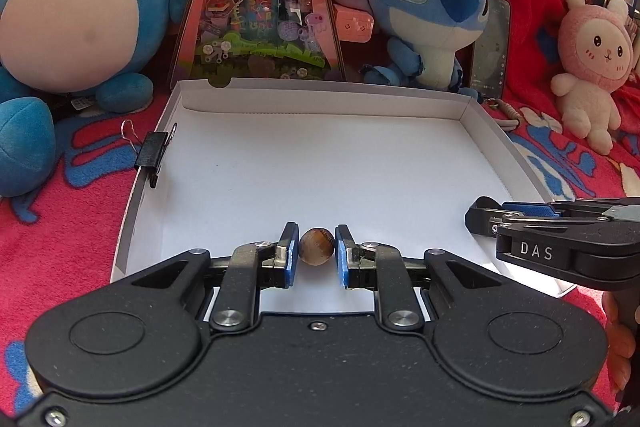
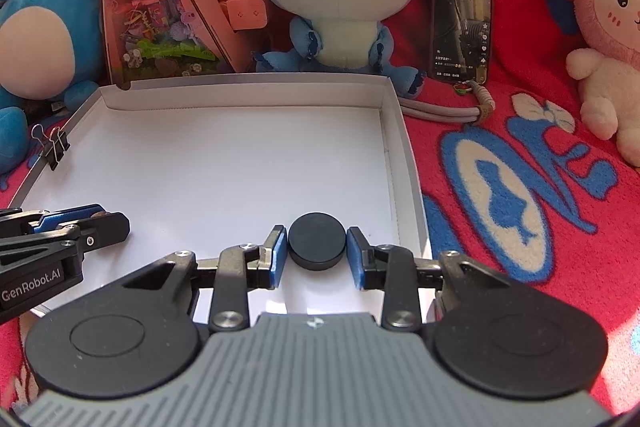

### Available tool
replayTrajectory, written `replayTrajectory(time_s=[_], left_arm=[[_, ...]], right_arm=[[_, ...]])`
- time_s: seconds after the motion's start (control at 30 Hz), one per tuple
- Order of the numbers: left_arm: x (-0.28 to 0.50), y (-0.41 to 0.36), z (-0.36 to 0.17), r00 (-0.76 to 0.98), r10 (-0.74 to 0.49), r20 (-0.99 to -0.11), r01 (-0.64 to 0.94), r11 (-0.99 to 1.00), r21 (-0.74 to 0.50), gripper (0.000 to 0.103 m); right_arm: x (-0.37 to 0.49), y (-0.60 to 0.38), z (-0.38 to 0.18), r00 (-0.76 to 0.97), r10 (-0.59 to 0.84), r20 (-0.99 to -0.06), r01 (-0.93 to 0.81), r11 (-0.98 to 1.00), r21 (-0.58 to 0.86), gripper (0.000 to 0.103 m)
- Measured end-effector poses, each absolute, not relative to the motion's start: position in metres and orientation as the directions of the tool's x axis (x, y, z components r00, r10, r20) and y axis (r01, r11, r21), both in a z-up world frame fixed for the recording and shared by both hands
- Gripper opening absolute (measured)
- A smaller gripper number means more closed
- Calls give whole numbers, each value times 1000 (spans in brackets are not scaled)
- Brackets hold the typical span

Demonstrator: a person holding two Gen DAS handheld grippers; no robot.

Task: Organize rigid objects
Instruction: 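Open both tools to drop the nut and the disc into the box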

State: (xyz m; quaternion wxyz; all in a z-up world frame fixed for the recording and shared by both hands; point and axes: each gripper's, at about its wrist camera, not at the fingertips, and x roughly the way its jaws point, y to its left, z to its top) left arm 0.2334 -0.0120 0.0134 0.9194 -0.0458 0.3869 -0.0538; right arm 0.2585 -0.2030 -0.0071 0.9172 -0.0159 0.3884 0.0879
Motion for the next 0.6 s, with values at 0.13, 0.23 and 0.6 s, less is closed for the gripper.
replayTrajectory(time_s=[0.13, 0.23, 0.6], left_arm=[[232, -13, 15, 695, -131, -706, 65, 991, -120, 30], [229, -13, 18, 704, -121, -700, 67, 992, -105, 41], [207, -8, 34, 731, -134, -669, 95, 991, -94, 65]], right_arm=[[256, -202, -8, 691, 145, -708, -174, 984, 31, 53], [253, -205, -7, 692, 169, -702, -182, 982, 56, 61], [233, -215, -2, 724, 193, -662, -204, 977, 62, 78]])
